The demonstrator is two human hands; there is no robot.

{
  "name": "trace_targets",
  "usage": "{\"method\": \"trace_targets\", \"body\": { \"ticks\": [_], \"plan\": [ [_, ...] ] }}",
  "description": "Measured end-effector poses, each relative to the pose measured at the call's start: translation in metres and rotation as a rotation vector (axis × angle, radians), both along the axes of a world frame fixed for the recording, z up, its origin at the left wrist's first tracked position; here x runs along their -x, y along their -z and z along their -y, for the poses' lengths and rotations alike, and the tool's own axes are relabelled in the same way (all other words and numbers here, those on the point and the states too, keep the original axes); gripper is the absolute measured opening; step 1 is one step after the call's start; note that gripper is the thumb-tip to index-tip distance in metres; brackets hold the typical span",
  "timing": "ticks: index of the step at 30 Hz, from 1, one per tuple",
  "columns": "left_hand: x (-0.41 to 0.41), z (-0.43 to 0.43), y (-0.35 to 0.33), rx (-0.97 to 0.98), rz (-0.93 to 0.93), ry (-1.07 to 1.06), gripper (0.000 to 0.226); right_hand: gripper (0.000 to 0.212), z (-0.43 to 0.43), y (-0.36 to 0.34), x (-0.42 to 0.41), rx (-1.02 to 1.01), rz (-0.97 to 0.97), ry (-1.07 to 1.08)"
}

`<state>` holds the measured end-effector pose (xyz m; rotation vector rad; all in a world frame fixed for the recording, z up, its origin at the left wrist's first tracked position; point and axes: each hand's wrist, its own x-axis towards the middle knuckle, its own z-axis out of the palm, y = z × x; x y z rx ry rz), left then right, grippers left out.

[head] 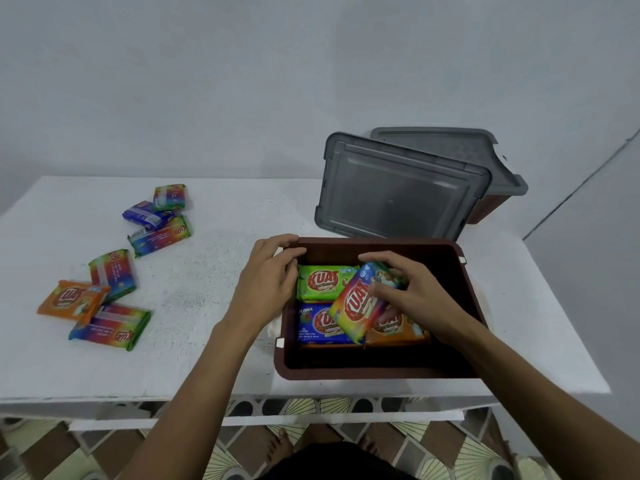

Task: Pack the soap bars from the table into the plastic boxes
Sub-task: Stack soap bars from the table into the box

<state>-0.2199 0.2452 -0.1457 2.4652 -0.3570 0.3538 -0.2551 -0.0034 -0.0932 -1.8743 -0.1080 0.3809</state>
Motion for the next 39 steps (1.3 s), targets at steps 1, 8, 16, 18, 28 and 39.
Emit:
{"method": "trace_targets", "body": {
  "ticks": [1,8,16,18,28,39],
  "plan": [
    [0.0,0.0,0.0,-0.005,-0.002,-0.01,0.029,0.039,-0.001,0.001,0.002,-0.02,-0.014,-0.001],
    [0.002,-0.002,0.002,-0.018,-0.033,-0.054,0.027,0.028,-0.017,0.01,0.012,-0.148,-0.22,-0.008],
    [0.004,-0.001,0.001,-0.031,-0.048,-0.062,0.029,0.032,-0.02,0.023,0.014,0.415,0.005,-0.069],
    [0.004,-0.001,0.001,-0.033,-0.047,-0.064,0.028,0.035,-0.025,0.028,0.015,0.471,0.03,-0.08],
    [0.005,0.002,0.001,-0.033,-0.064,-0.081,0.029,0.04,-0.037,0.035,0.006,0.62,0.096,-0.108],
    [0.008,0.0,0.001,-0.027,-0.084,-0.044,0.034,0.04,-0.036,0.019,-0.003,0.797,0.097,-0.267]
  ]
}}
